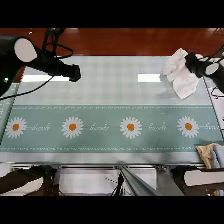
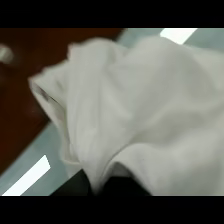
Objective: Fold the shirts.
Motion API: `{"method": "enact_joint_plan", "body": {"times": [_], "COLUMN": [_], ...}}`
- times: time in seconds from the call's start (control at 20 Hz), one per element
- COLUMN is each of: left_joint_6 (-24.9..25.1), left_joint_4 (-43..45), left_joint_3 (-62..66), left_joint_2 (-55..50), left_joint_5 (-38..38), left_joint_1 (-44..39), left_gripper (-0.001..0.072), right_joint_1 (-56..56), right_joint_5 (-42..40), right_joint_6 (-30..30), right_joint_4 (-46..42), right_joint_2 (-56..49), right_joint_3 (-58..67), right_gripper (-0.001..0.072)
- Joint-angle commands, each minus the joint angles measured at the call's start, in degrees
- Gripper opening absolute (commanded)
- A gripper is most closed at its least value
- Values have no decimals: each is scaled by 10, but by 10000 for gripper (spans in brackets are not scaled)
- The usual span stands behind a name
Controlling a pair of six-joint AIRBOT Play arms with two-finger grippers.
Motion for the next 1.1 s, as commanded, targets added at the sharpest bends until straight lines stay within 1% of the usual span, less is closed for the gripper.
{"method": "enact_joint_plan", "body": {"times": [0.0, 0.1, 0.25, 0.35, 0.5, 0.6, 0.7, 0.8, 0.85, 0.95, 1.05], "left_joint_6": [1, 1, 0, 0, 0, 0, 0, -9, -19, -23, -24], "left_joint_4": [-10, -33, -64, -70, -70, -70, -70, -69, -69, -68, -68], "left_joint_3": [66, 130, 224, 278, 328, 330, 330, 329, 326, 299, 252], "left_joint_2": [13, 33, 75, 108, 162, 197, 218, 224, 223, 221, 221], "left_joint_5": [-65, -88, -98, -98, -98, -99, -103, -117, -127, -144, -153], "left_joint_1": [0, 0, 0, 0, 0, 0, 0, 0, 0, 0, 0], "left_gripper": [715, 715, 715, 716, 715, 715, 715, 715, 714, 715, 715], "right_joint_1": [35, 67, 116, 147, 189, 213, 235, 263, 288, 354, 437], "right_joint_5": [12, 12, 12, 13, 27, 59, 131, 227, 282, 363, 385], "right_joint_6": [-125, -160, -163, -163, -163, -162, -162, -162, -163, -163, -163], "right_joint_4": [5, 5, 5, 6, 23, 23, 27, 55, 62, 51, 11], "right_joint_2": [141, 240, 377, 451, 533, 565, 569, 545, 521, 452, 368], "right_joint_3": [1, 1, 1, 1, 1, 1, 1, 1, 0, 0, -4], "right_gripper": [27, 27, 27, 27, 27, 27, 27, 27, 27, 27, 27]}}
